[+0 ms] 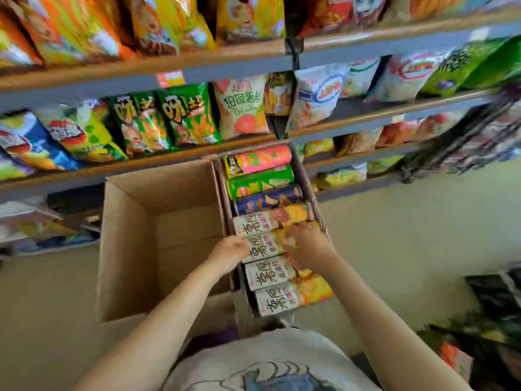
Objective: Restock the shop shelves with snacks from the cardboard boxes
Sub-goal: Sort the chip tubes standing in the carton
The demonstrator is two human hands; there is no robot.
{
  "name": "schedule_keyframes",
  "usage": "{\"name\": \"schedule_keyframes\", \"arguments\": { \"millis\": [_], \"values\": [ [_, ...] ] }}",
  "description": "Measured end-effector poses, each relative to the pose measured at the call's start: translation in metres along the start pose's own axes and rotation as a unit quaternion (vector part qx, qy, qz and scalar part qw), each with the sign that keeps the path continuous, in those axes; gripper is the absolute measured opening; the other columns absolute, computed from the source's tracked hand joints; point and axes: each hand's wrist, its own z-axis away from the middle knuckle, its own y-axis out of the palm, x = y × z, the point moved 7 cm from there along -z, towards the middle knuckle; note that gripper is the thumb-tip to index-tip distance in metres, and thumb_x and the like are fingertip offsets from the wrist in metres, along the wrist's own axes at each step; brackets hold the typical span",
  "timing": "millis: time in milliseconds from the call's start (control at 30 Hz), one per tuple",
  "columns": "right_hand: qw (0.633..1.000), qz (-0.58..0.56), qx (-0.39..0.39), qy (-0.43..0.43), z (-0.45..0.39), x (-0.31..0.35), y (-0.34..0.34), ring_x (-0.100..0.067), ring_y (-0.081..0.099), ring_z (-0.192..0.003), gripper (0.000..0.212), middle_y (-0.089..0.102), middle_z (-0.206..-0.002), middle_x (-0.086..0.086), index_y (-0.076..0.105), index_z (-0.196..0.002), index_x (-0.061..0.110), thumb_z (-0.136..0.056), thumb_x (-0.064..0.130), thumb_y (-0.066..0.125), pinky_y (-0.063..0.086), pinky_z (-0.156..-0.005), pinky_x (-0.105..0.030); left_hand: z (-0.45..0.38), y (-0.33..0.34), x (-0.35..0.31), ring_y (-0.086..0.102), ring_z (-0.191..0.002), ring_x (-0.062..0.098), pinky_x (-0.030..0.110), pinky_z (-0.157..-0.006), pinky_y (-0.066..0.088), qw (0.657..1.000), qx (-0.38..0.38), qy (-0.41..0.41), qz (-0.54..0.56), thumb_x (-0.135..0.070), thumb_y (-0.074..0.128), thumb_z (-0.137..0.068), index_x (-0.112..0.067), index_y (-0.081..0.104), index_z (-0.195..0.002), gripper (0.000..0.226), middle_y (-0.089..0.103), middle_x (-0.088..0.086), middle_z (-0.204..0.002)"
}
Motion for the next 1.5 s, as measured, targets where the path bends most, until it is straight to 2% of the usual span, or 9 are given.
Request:
{"name": "schedule_keyframes", "arguments": {
  "millis": [67, 233, 667, 867, 1000, 1133, 1333, 1400, 1500],
  "values": [
    [0.997, 0.07, 0.014, 0.001, 0.009, -0.017, 0.013, -0.028, 0.043, -0.131, 0.044, 0.049, -0.133, -0.005, 0.06, -0.125, 0.021, -0.09, 0.046, 0.063, 0.036, -0.106, -0.039, 0.001, 0.012, 0.01, 0.062, -0.104, 0.021, 0.03, -0.079, 0.047, 0.998, -0.04, 0.007, -0.038, -0.022, 0.058, -0.098, -0.017, 0.065, -0.118, 0.022, 0.063, 0.001, -0.12],
    [0.977, 0.19, 0.036, -0.084, 0.027, -0.015, 0.04, -0.031, 0.029, -0.138, 0.075, 0.036, -0.145, -0.007, 0.038, -0.145, 0.025, -0.084, 0.056, 0.068, 0.026, -0.113, -0.052, 0.011, 0.022, 0.025, 0.061, -0.09, 0.016, 0.033, -0.079, 0.049, 0.993, -0.099, -0.017, -0.059, -0.026, 0.061, -0.094, -0.021, 0.06, -0.107, 0.014, 0.063, -0.001, -0.106],
    [0.944, 0.255, -0.007, -0.208, 0.023, -0.015, 0.05, -0.031, 0.033, -0.136, 0.077, 0.039, -0.144, -0.008, 0.036, -0.146, 0.017, -0.087, 0.057, 0.063, 0.022, -0.116, -0.054, 0.032, 0.035, 0.059, 0.068, -0.092, 0.018, 0.04, -0.089, 0.057, 0.986, -0.094, -0.094, 0.096, -0.031, 0.059, -0.098, -0.018, 0.058, -0.118, 0.024, 0.067, 0.003, -0.107],
    [0.985, -0.029, -0.167, 0.015, 0.021, -0.061, 0.005, -0.03, 0.043, -0.124, 0.06, 0.047, -0.133, -0.008, 0.047, -0.138, 0.015, -0.089, 0.046, 0.063, 0.036, -0.105, -0.041, 0.028, 0.042, 0.057, 0.063, -0.107, 0.024, 0.037, -0.085, 0.054, 0.979, -0.082, -0.092, 0.163, -0.026, 0.064, -0.095, -0.018, 0.031, -0.152, 0.066, 0.061, 0.002, -0.116],
    [0.962, -0.182, -0.079, 0.189, 0.014, -0.089, 0.022, -0.035, 0.044, -0.122, 0.044, 0.048, -0.132, -0.016, 0.057, -0.123, 0.002, -0.092, 0.033, 0.054, 0.041, -0.103, -0.043, 0.021, 0.048, 0.049, 0.063, -0.101, 0.017, 0.04, -0.089, 0.052, 0.973, -0.073, -0.086, 0.201, -0.021, 0.059, -0.097, -0.021, 0.052, -0.137, 0.04, 0.069, -0.001, -0.108],
    [0.933, -0.28, -0.154, 0.163, 0.02, -0.076, 0.015, -0.027, 0.051, -0.109, 0.03, 0.052, -0.115, -0.005, 0.058, -0.109, 0.008, -0.09, 0.032, 0.058, 0.047, -0.089, -0.038, 0.019, 0.043, 0.044, 0.061, -0.091, 0.01, 0.033, -0.073, 0.048, 0.961, -0.099, -0.073, 0.247, -0.02, 0.06, -0.096, -0.019, 0.056, -0.127, 0.031, 0.067, -0.003, -0.102],
    [0.867, -0.431, -0.222, 0.119, 0.034, -0.064, -0.019, -0.014, 0.049, -0.074, 0.029, 0.053, -0.084, 0.001, 0.046, -0.085, 0.016, -0.094, 0.036, 0.063, 0.041, -0.065, -0.031, 0.031, 0.019, 0.033, 0.065, -0.103, 0.024, 0.038, -0.085, 0.057, 0.925, -0.168, -0.013, 0.34, -0.03, 0.063, -0.096, -0.019, 0.048, -0.122, 0.032, 0.062, 0.009, -0.116],
    [0.854, -0.472, -0.191, 0.112, 0.036, -0.059, -0.024, -0.014, 0.056, -0.085, 0.027, 0.057, -0.095, 0.003, 0.05, -0.097, 0.018, -0.089, 0.034, 0.07, 0.049, -0.072, -0.032, 0.037, 0.013, 0.019, 0.068, -0.104, 0.027, 0.039, -0.087, 0.058, 0.894, -0.161, 0.024, 0.417, -0.027, 0.065, -0.095, -0.02, 0.044, -0.127, 0.039, 0.063, 0.011, -0.116],
    [0.82, -0.559, -0.072, 0.1, 0.037, -0.045, -0.017, -0.025, 0.066, -0.105, 0.06, 0.06, -0.121, -0.002, 0.051, -0.121, 0.03, -0.069, 0.043, 0.078, 0.058, -0.088, -0.05, 0.042, 0.0, 0.0, 0.068, -0.106, 0.024, 0.041, -0.089, 0.057, 0.841, -0.179, 0.081, 0.505, -0.018, 0.067, -0.092, -0.021, 0.04, -0.132, 0.048, 0.064, 0.009, -0.119]
  ]
}}
